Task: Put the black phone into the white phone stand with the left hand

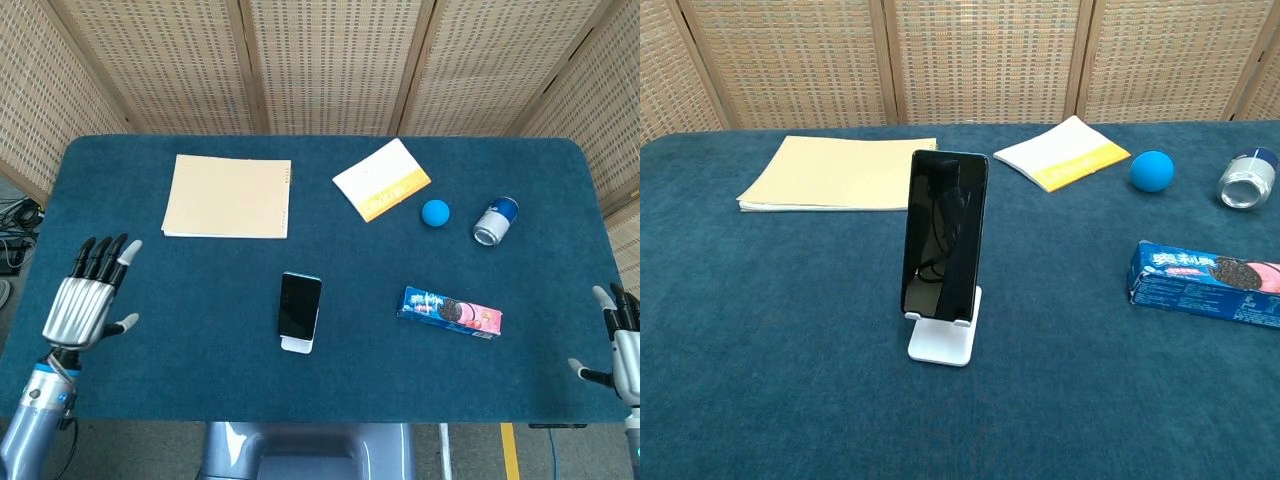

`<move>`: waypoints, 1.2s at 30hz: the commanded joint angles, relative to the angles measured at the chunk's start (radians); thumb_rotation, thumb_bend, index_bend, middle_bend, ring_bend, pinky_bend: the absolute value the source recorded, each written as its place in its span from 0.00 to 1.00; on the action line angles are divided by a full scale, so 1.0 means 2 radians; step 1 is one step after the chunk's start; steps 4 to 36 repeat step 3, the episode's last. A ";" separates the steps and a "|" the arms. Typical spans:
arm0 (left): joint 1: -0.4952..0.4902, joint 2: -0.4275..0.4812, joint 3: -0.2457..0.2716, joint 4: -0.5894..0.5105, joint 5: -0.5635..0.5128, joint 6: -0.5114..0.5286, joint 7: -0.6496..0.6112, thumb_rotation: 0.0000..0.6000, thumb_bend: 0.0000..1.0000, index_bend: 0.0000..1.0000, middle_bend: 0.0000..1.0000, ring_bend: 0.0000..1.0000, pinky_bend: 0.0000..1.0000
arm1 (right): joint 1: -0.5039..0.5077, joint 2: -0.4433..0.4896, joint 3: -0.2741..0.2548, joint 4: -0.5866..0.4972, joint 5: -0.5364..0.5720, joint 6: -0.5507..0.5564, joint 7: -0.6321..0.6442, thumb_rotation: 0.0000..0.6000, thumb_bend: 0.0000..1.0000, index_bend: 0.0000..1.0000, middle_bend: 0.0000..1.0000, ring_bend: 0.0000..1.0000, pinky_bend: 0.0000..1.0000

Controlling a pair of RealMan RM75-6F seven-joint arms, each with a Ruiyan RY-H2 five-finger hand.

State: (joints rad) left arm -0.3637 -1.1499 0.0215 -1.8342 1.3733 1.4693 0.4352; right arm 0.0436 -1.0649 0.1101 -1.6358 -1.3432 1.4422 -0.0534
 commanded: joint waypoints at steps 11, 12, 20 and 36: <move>0.027 0.021 0.014 -0.020 -0.008 0.008 0.008 1.00 0.00 0.00 0.00 0.00 0.00 | 0.000 -0.001 -0.001 0.000 -0.001 0.001 -0.002 1.00 0.00 0.00 0.00 0.00 0.00; 0.027 0.021 0.014 -0.020 -0.008 0.008 0.008 1.00 0.00 0.00 0.00 0.00 0.00 | 0.000 -0.001 -0.001 0.000 -0.001 0.001 -0.002 1.00 0.00 0.00 0.00 0.00 0.00; 0.027 0.021 0.014 -0.020 -0.008 0.008 0.008 1.00 0.00 0.00 0.00 0.00 0.00 | 0.000 -0.001 -0.001 0.000 -0.001 0.001 -0.002 1.00 0.00 0.00 0.00 0.00 0.00; 0.027 0.021 0.014 -0.020 -0.008 0.008 0.008 1.00 0.00 0.00 0.00 0.00 0.00 | 0.000 -0.001 -0.001 0.000 -0.001 0.001 -0.002 1.00 0.00 0.00 0.00 0.00 0.00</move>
